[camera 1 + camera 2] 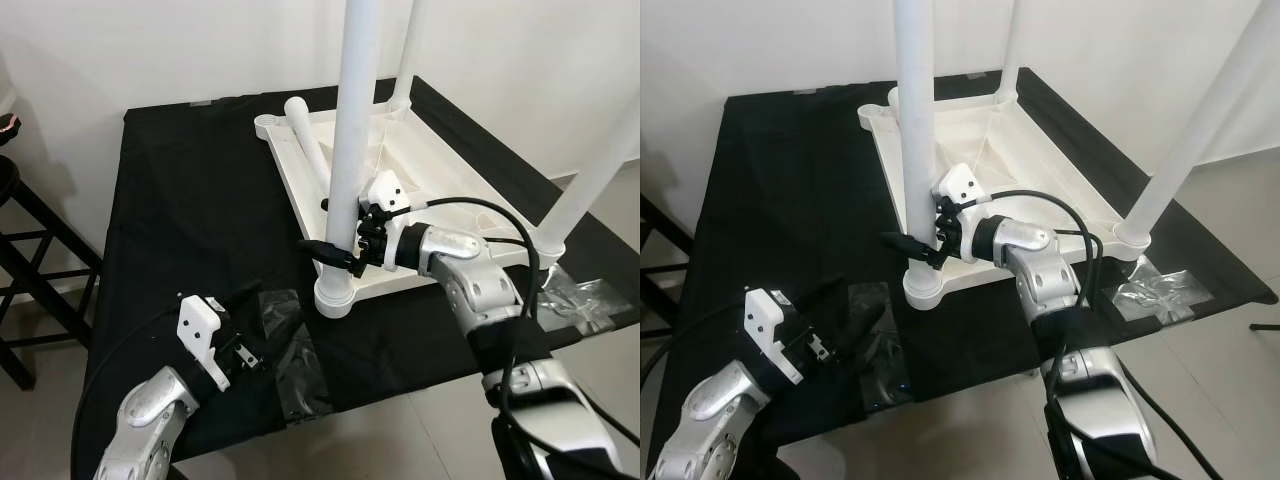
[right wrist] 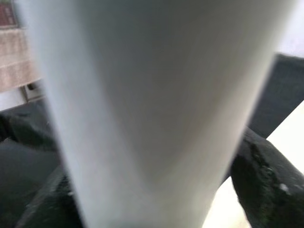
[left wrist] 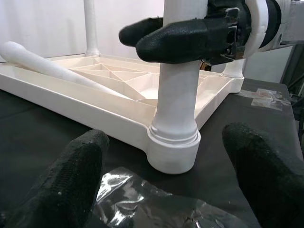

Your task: Building children table

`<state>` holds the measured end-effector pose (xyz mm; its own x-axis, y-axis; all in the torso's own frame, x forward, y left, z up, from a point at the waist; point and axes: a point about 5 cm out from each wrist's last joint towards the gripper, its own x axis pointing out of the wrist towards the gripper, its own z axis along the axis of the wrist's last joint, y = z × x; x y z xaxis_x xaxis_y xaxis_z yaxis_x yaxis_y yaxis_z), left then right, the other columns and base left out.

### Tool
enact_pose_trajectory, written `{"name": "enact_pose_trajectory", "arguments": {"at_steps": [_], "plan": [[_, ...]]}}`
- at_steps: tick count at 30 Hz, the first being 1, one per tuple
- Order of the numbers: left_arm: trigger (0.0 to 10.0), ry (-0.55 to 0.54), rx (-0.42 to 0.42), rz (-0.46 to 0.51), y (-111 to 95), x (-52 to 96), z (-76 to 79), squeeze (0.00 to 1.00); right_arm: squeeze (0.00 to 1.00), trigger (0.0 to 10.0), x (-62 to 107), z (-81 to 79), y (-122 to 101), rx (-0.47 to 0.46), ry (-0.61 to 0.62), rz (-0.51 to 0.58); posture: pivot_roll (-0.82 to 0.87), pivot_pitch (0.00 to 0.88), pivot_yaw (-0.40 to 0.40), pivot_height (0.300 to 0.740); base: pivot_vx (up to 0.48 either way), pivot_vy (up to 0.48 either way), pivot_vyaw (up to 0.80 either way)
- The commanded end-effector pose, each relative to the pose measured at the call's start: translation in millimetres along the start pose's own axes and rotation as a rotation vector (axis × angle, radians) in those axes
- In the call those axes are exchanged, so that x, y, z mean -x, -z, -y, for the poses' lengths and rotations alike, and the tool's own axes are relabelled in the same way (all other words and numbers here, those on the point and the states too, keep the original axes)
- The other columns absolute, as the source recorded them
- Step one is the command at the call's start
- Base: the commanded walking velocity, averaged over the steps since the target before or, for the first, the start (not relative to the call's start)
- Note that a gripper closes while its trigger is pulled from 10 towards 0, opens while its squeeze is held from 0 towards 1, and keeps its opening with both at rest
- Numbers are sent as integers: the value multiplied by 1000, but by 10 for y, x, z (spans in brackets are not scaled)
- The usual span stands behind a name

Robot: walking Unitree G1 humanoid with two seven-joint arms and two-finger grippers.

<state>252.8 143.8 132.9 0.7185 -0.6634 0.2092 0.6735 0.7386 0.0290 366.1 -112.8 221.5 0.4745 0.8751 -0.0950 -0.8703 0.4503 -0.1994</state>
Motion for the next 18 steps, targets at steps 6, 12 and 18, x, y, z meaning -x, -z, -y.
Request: {"name": "enact_pose_trajectory", "arguments": {"at_steps": [6,12,18], "plan": [[10000,3,-1,-10,20,36,25,0,0,0,103,81,23,-25,-16,7,-44,141,-32,740,0,0,0],[10000,4,-1,-10,19,38,24,0,0,0,133,94,38,-28,-14,12,-48,144,-27,740,0,0,0],[10000,2,-2,-11,1,59,-2,0,0,0,74,-432,489,-241,438,79,-65,168,-34,740,0,0,0]]}}
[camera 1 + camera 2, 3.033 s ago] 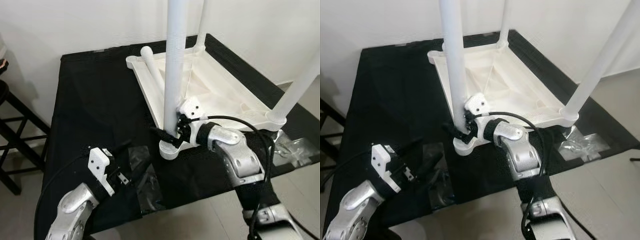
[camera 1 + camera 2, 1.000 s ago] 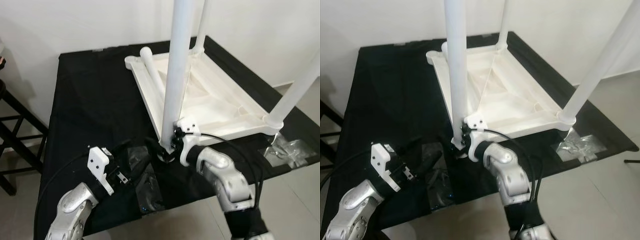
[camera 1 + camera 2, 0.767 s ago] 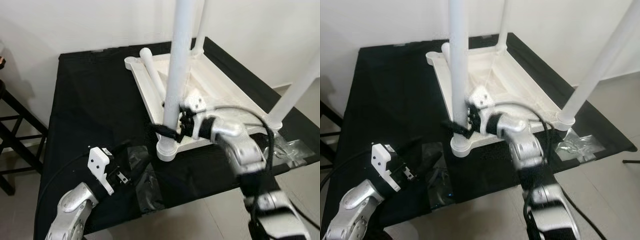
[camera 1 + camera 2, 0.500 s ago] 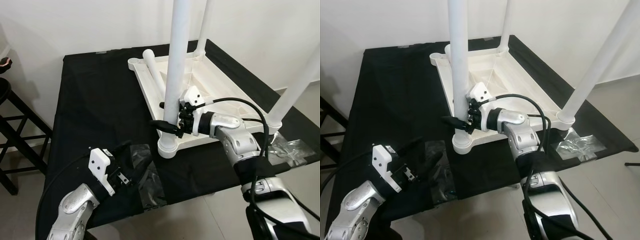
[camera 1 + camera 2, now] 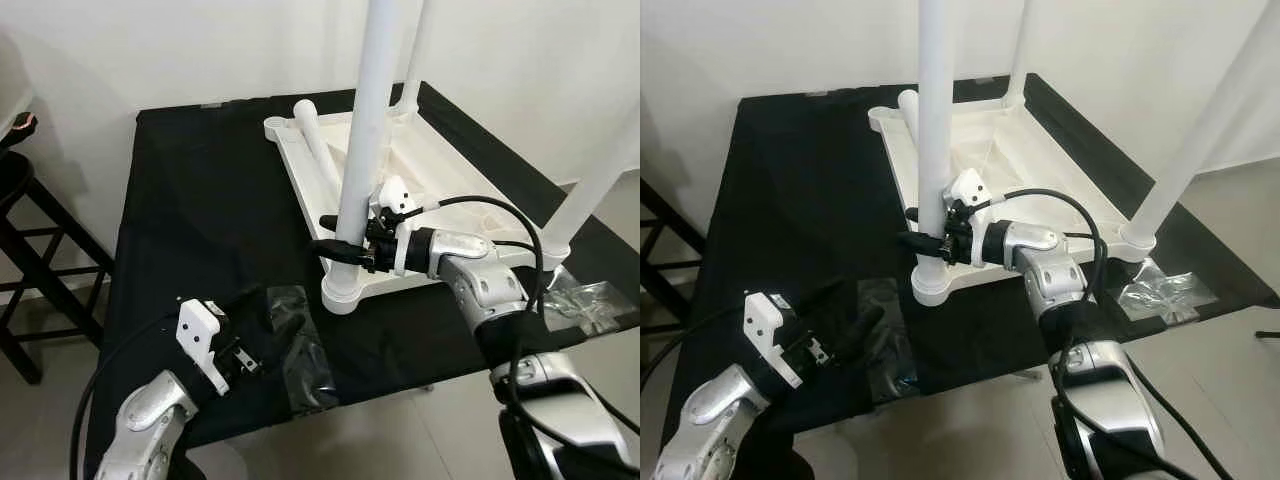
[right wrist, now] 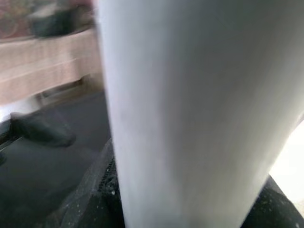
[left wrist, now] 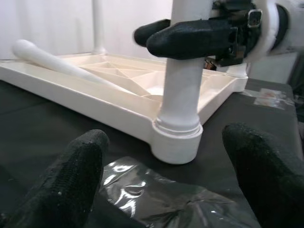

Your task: Building children table

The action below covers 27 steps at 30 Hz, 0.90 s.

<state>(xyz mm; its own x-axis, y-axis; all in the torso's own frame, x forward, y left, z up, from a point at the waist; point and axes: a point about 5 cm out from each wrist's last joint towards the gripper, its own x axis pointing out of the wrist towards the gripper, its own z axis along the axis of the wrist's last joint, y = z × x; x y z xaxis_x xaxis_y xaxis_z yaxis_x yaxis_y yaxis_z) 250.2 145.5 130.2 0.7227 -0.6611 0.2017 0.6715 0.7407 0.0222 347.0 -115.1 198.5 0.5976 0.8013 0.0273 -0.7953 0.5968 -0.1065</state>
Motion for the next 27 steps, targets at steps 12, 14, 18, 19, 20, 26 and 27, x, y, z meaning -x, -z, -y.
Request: {"name": "enact_pose_trajectory", "arguments": {"at_steps": [12,14,18,19,20,26,27], "plan": [[10000,34,-3,-23,0,7,-74,0,0,0,18,-478,505,-197,450,-60,-78,144,-6,740,0,0,0],[10000,21,-4,-19,1,11,-76,0,0,0,13,-482,509,-185,447,-68,-69,141,-5,740,0,0,0],[10000,-8,-10,-12,1,20,-80,0,525,10000,39,-481,473,-184,442,-64,-65,130,-6,740,0,0,0],[10000,-8,-10,-12,1,20,-80,0,525,10000,39,-481,473,-184,442,-64,-65,130,-6,740,0,0,0],[10000,-2,-12,-15,9,13,-67,0,1000,10000,-2,-491,334,-167,363,-34,-56,124,-4,740,0,0,0],[10000,10,-6,-18,19,8,-47,0,871,10000,-65,-346,30,-44,146,9,-53,119,-3,740,0,0,0],[10000,11,-5,-17,21,7,-45,0,569,10000,-71,-287,-42,-5,91,11,-51,118,-5,740,0,0,0]]}}
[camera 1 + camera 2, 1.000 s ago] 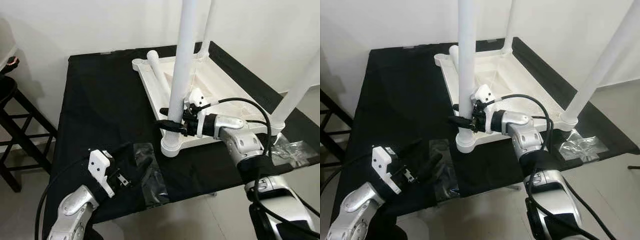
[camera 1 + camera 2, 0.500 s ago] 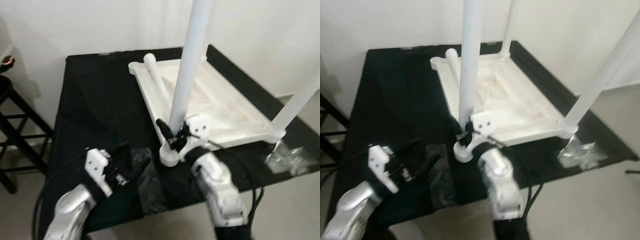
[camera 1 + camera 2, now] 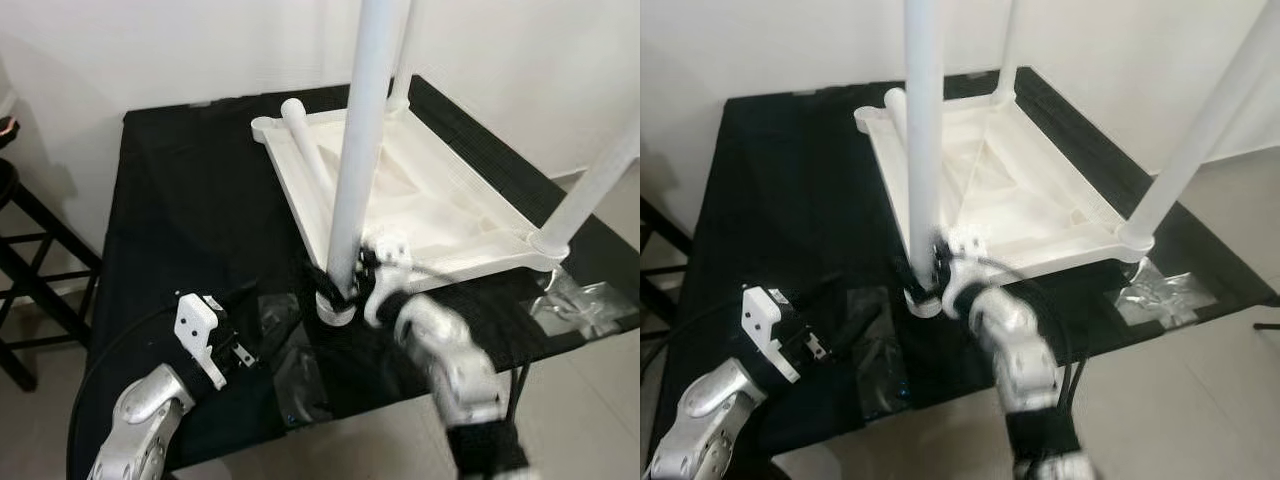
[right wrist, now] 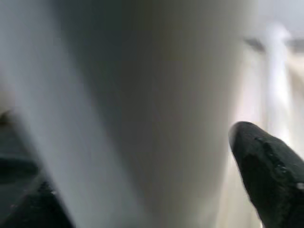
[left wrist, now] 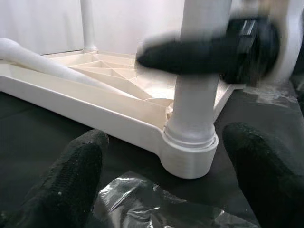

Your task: Building children table

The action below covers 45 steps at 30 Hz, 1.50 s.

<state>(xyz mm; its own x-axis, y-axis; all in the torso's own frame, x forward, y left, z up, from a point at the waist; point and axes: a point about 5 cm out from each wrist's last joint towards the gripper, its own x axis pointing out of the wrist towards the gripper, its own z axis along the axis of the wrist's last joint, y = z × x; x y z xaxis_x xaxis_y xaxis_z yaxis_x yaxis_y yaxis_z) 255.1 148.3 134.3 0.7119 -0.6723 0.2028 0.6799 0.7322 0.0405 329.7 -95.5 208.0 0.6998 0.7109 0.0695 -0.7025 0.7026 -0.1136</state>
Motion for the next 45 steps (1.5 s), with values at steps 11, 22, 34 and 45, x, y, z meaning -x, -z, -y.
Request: {"name": "enact_pose_trajectory", "arguments": {"at_steps": [11,22,34,45], "plan": [[10000,-12,7,-14,60,29,36,0,0,10000,-110,117,-134,123,-491,-77,-30,114,-15,740,0,0,0],[10000,-14,12,-8,57,35,63,0,0,0,-125,277,-167,67,-612,-94,-32,126,-23,740,0,0,0],[10000,-15,15,-3,47,40,59,0,0,0,46,391,-107,72,-398,-74,-54,142,-21,740,0,0,0],[10000,-10,17,-6,30,27,-9,0,0,0,60,-356,439,-32,167,-61,-69,147,-12,740,0,0,0]]}}
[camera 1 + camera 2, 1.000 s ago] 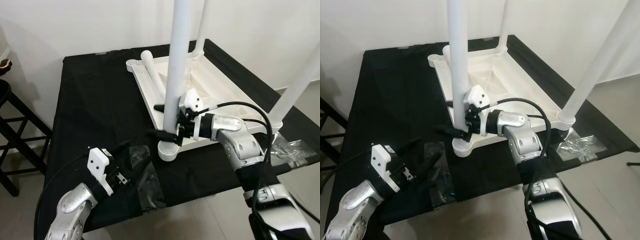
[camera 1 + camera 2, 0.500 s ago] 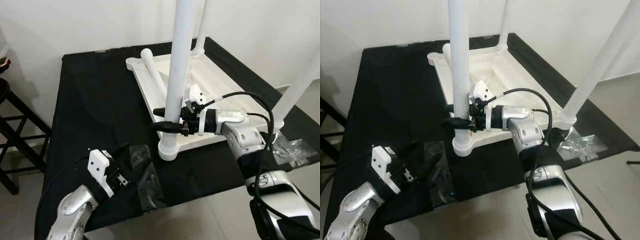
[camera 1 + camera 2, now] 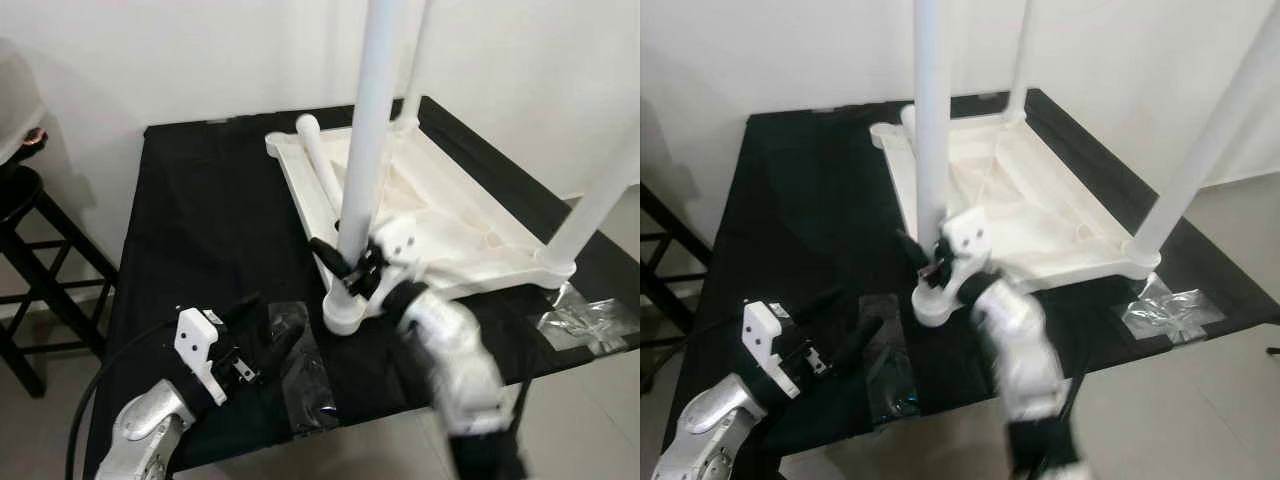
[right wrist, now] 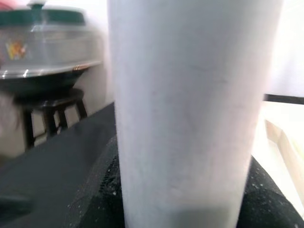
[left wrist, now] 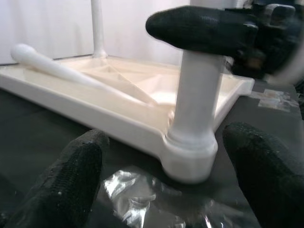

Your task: Building children table

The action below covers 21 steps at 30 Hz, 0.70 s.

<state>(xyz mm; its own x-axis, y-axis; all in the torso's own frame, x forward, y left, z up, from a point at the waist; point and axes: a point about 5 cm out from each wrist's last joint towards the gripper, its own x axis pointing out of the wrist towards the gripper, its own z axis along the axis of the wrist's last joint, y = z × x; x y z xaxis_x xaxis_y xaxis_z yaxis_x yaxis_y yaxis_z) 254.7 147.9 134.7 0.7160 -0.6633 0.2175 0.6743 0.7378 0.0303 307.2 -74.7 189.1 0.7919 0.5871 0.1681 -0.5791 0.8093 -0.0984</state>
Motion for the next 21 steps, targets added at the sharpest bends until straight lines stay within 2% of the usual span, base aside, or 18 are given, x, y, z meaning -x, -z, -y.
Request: {"name": "enact_pose_trajectory", "arguments": {"at_steps": [1,6,7,9,10,12,13,14,17,19,20,21], "plan": [[10000,7,10,-21,34,17,-11,0,0,0,83,31,402,-72,44,-202,-69,147,-12,740,0,0,0],[10000,-26,7,-14,31,34,-42,0,0,0,63,13,430,-93,26,-211,-65,142,3,740,0,0,0],[10000,-26,2,-16,31,33,-45,0,0,4039,68,26,424,-114,46,-216,-64,138,4,740,0,0,0],[10000,-26,2,-16,31,33,-45,0,0,4039,68,26,424,-114,46,-216,-64,138,4,740,0,0,0],[10000,-10,-1,-23,34,25,-42,0,886,10000,84,32,390,-187,69,-208,-48,132,13,740,0,0,0],[10000,-10,-1,-23,34,25,-42,0,886,10000,84,32,390,-187,69,-208,-48,132,13,740,0,0,0],[10000,-5,-2,-26,36,23,-41,0,1000,10000,93,18,367,-208,72,-201,-48,132,13,740,0,0,0],[10000,-3,-1,-26,38,20,-37,0,1000,10000,91,-10,325,-218,5,-193,-46,129,7,740,0,0,0],[10000,-3,-1,-26,38,20,-37,0,1000,10000,91,-10,325,-218,5,-193,-46,129,7,740,0,0,0],[10000,-2,0,-24,40,13,-27,0,1000,10000,35,23,167,-195,-167,-153,-44,126,0,740,0,0,0],[10000,-2,0,-24,40,13,-27,0,1000,10000,35,23,167,-195,-167,-153,-44,126,0,740,0,0,0],[10000,-4,0,-22,41,11,-23,0,631,10000,-8,68,48,-160,-262,-120,-42,125,-2,740,0,0,0]]}}
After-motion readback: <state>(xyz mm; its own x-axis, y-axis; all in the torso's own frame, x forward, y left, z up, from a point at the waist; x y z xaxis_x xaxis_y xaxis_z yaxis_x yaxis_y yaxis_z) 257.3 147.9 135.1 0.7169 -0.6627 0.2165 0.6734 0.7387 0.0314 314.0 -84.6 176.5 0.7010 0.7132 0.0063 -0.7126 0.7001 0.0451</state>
